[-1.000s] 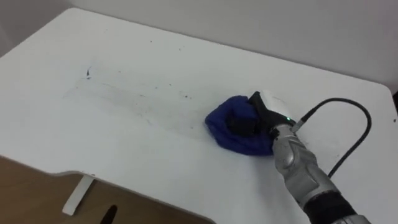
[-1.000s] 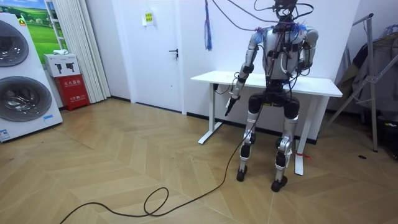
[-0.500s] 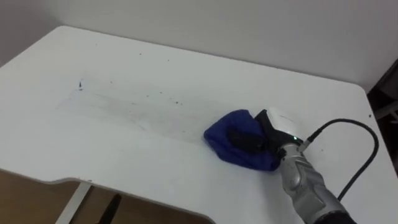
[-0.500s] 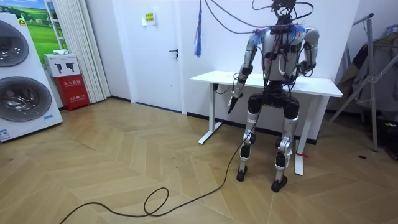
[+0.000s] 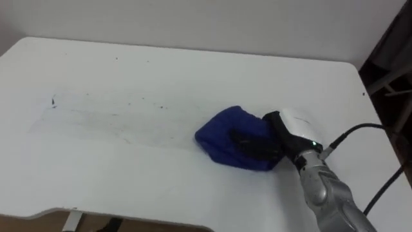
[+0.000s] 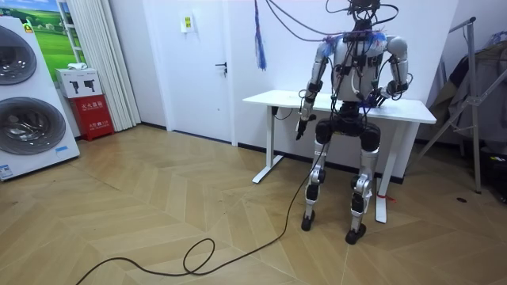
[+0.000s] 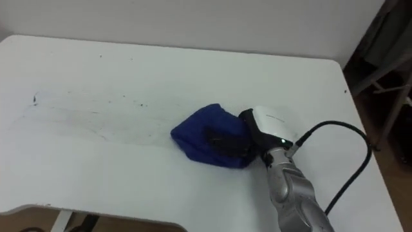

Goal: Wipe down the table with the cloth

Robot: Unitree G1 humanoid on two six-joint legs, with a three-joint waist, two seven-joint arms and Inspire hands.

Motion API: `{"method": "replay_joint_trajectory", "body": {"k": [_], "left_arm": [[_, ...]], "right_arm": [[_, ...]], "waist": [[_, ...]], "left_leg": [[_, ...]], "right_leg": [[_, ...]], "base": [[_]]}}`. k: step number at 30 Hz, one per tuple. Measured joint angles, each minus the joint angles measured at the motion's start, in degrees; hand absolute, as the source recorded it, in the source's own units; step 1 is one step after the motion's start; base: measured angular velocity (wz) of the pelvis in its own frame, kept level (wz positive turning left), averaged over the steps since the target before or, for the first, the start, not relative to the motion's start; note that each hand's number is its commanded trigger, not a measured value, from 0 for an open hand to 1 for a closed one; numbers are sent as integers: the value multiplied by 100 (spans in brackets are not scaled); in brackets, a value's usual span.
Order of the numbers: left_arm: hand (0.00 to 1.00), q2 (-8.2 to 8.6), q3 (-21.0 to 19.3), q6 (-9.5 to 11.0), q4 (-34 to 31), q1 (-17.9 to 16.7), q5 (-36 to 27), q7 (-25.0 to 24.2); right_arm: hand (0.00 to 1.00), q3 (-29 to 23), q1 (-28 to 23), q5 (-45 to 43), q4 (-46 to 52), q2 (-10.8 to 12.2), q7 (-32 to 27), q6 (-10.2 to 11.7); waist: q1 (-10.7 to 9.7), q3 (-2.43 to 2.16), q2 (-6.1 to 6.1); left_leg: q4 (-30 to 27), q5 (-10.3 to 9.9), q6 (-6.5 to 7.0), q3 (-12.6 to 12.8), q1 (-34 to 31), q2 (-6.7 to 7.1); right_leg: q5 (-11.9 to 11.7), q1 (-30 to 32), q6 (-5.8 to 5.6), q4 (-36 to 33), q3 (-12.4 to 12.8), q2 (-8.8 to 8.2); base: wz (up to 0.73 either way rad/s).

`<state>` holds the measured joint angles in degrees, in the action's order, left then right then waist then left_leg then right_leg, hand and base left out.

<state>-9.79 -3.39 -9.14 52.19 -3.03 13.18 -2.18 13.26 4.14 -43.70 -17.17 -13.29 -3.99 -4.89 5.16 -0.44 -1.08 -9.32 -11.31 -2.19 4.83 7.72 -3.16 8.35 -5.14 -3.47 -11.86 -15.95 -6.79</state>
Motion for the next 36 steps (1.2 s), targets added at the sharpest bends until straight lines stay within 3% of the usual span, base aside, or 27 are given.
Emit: {"method": "replay_joint_trajectory", "body": {"k": [4,10,16,22,25,27,30,34,36], "left_arm": [[0,5,-8,0,1,0,-2,-38],[0,-14,-145,9,76,0,-7,-65],[0,-55,-383,19,70,-92,-3,-85],[0,-143,-1035,28,-17,-462,1,-108],[0,-228,-1220,28,-97,-602,-4,-107],[0,-371,-1237,28,-96,-699,-2,-107],[0,-532,-1244,27,-139,-812,37,-107],[0,-581,-1508,26,-160,-869,259,-118],[0,-588,-1677,13,-151,-1009,224,-121]], "right_arm": [[0,-531,1,227,11,-16,24,-23],[0,-1332,11,397,447,-82,-151,-67],[0,-1990,70,977,611,-418,-563,-95],[0,-3072,41,1333,613,-813,-1059,-65],[0,-3442,-45,1583,94,-1100,-1190,-109],[0,-3632,-91,1796,-638,-1284,-1300,-144],[0,-3981,-141,2242,-1695,-1340,-1435,-224],[0,-4330,-455,2789,-2977,-1379,-1483,-280],[0,-4426,-661,3153,-3643,-1384,-1485,-328]], "waist": [[-84,9,-74],[-169,33,-36],[-322,45,-104],[-503,32,-135],[-616,25,-201],[-730,18,-254],[-848,-9,-307],[-896,-40,-341],[-962,-33,-330]], "left_leg": [[0,0,1,84,3,-4],[74,-19,27,270,67,-11],[107,-20,28,307,54,-11],[87,-19,30,336,27,-11],[83,-19,29,357,2,-14],[69,-19,29,377,-11,-13],[71,-25,32,390,-11,-15],[91,-28,34,388,10,-23],[93,-34,34,434,39,-26]], "right_leg": [[1,98,1,-87,109,1],[0,166,1,-120,335,37],[13,236,-11,-159,355,34],[16,312,-16,-172,362,26],[17,308,-16,-166,357,24],[17,316,-15,-169,369,21],[25,309,-10,-165,368,24],[25,294,-9,-164,378,38],[25,289,-8,-165,485,61]], "base": [[-12],[-17],[-3],[-3],[0],[0],[0],[1],[-10]]}}
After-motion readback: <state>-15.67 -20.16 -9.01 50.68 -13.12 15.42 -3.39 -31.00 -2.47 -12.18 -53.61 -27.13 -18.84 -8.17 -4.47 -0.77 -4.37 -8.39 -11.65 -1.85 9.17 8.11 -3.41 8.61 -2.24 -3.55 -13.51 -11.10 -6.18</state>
